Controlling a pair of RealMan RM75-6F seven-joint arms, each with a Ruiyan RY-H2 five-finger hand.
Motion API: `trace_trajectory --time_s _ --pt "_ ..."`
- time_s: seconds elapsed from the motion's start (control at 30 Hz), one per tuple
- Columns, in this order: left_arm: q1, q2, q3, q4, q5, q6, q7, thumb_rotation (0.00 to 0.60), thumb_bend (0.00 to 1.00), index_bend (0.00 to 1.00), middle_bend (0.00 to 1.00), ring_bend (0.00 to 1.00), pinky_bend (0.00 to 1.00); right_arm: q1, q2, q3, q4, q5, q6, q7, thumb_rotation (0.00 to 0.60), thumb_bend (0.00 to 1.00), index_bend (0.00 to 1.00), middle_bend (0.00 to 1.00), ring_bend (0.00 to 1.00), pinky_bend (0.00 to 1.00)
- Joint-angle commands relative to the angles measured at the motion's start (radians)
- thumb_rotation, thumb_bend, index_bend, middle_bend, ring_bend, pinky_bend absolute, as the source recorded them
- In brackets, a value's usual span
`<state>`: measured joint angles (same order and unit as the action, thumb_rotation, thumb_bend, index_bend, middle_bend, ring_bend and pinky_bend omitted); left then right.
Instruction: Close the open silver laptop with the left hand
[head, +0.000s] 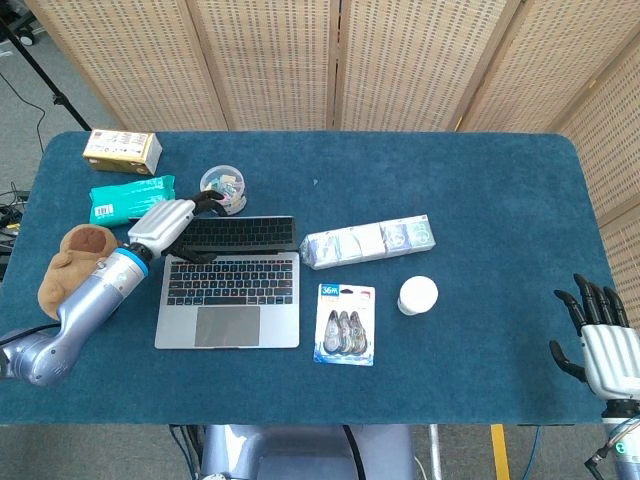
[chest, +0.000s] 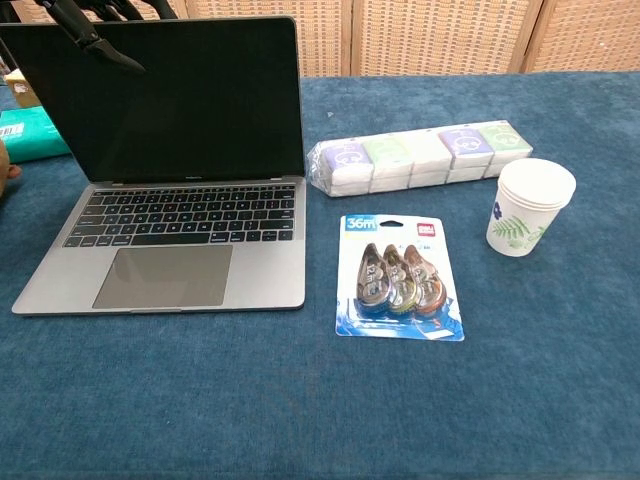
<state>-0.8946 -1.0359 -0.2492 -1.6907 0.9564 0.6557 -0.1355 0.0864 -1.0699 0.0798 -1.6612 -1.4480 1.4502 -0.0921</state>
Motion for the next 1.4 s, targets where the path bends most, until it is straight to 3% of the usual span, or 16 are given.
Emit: trace_trajectory --time_s 0.03,0.77,1.4 --pt "-0.002 0.007 -0.002 -0.016 -0.009 0.007 0.009 0.6 0.2 0.36 0.2 0.24 0.23 0.0 0.001 0.0 -0.001 0.0 0.0 0.0 0.6 0.38 0.16 0.0 0.0 0.0" --pt "-0.01 0.058 0.041 -0.174 -0.104 0.06 0.132 0.6 0.2 0.36 0.2 0.26 0.24 0.002 0.003 -0.002 -0.004 0.008 -0.011 -0.005 0.6 0.37 0.16 0.0 0.0 0.0" --pt "0.009 0.09 0.074 -0.293 -0.111 0.071 0.158 0.6 0.2 0.36 0.2 0.26 0.24 0.006 0.001 -0.002 -0.004 0.024 -0.027 -0.017 0.6 0.38 0.16 0.0 0.0 0.0"
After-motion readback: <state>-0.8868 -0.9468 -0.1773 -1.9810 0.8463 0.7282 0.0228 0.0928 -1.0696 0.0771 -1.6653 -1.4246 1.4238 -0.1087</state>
